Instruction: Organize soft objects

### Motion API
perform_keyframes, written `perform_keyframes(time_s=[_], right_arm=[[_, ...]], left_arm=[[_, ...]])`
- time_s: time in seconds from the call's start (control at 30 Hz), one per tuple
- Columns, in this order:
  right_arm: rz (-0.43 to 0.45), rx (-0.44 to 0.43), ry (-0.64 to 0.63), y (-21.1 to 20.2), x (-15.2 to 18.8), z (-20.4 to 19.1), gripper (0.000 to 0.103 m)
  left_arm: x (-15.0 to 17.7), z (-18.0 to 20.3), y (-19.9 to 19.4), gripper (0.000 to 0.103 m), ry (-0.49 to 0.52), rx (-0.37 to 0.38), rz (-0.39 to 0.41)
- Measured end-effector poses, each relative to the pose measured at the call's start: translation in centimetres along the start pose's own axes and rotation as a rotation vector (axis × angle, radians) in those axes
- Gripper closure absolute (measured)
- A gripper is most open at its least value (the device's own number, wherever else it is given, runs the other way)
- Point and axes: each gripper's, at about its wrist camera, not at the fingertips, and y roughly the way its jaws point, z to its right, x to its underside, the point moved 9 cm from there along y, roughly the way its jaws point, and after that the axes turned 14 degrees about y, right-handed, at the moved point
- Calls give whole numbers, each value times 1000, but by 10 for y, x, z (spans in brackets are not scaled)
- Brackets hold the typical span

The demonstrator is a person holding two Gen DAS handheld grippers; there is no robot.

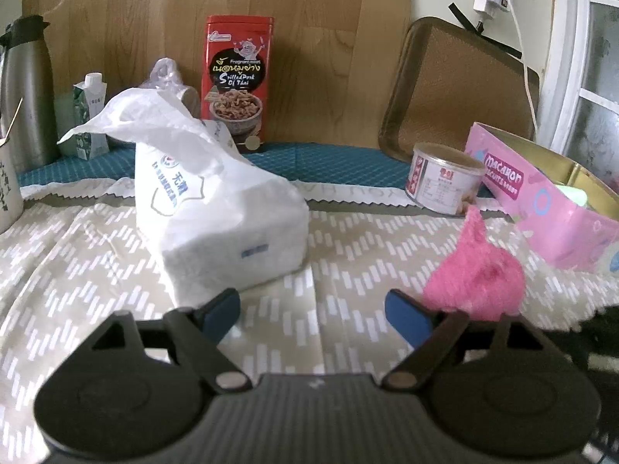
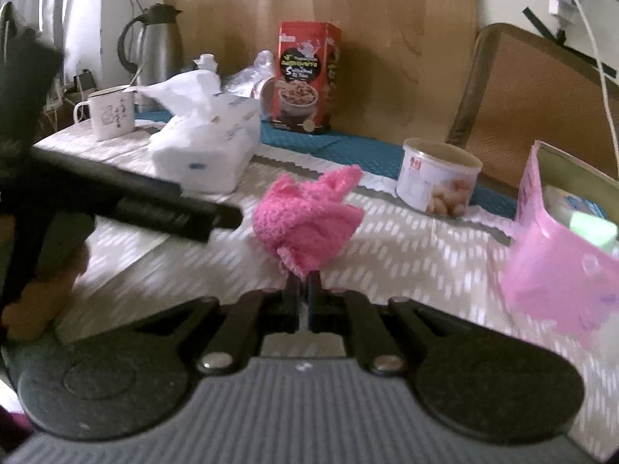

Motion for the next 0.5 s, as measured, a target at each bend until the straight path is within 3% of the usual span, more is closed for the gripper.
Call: perform_keyframes(time_s=[0.17,0.3,0.5], right_arm=[[26,13,-7,-4,9,-3,90],[44,20,15,-6,9,2,64],[61,11,85,-11,10,10,62]], left_arm=[[0,1,0,16,7,-6,-6],[0,1,1,13,9,-4,-9],[0,2,1,8,10,11,-11]])
